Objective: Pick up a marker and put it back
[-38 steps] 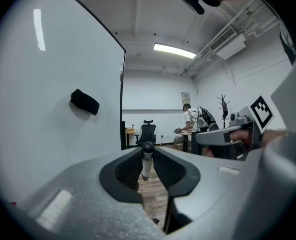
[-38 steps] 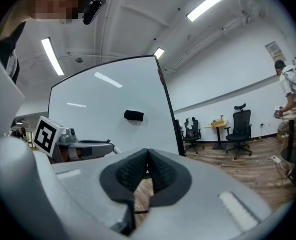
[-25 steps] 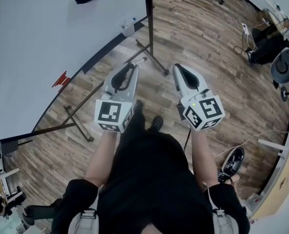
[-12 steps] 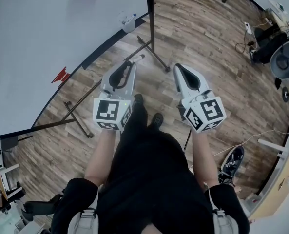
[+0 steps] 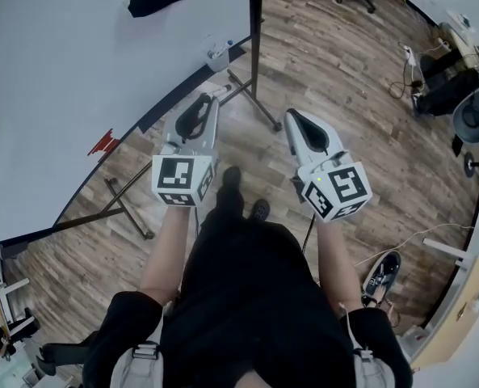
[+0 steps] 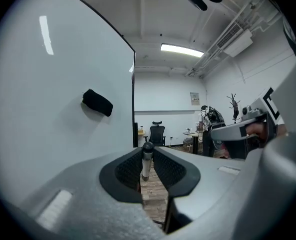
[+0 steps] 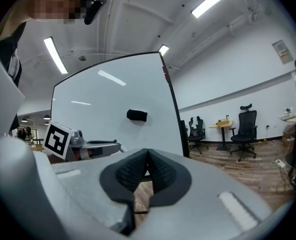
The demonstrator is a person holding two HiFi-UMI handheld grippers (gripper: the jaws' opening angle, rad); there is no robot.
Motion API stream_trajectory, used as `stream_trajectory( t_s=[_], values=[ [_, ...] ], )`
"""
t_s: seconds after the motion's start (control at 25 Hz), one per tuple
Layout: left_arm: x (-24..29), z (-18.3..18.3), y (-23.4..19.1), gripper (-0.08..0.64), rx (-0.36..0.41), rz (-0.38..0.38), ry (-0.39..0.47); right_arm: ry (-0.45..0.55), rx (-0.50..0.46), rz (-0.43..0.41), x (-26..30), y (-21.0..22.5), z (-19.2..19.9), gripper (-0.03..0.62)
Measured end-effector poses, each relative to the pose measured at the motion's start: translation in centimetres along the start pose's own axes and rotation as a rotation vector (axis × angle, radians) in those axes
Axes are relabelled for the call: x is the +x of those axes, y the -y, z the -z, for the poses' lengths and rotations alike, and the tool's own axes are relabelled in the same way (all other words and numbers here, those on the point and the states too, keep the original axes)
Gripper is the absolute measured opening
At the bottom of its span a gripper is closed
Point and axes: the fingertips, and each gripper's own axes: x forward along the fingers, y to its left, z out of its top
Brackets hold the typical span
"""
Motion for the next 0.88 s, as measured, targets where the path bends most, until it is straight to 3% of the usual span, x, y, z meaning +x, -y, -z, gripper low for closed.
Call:
stream_trajectory(
  t_s=[0.48,0.88],
  values=[
    [9.1,1.5,-10.6,0.077,0.004,-0.006,-0.011,-0.052,-0.069,0.058,9.6,0.4,-0.7,0.002],
    [14.4,6.3,-13.5,0.077,0.008,0.025,-0.081,-0.075,-0.045,0.150,11.7,2.1,0.9,0.002]
  ],
)
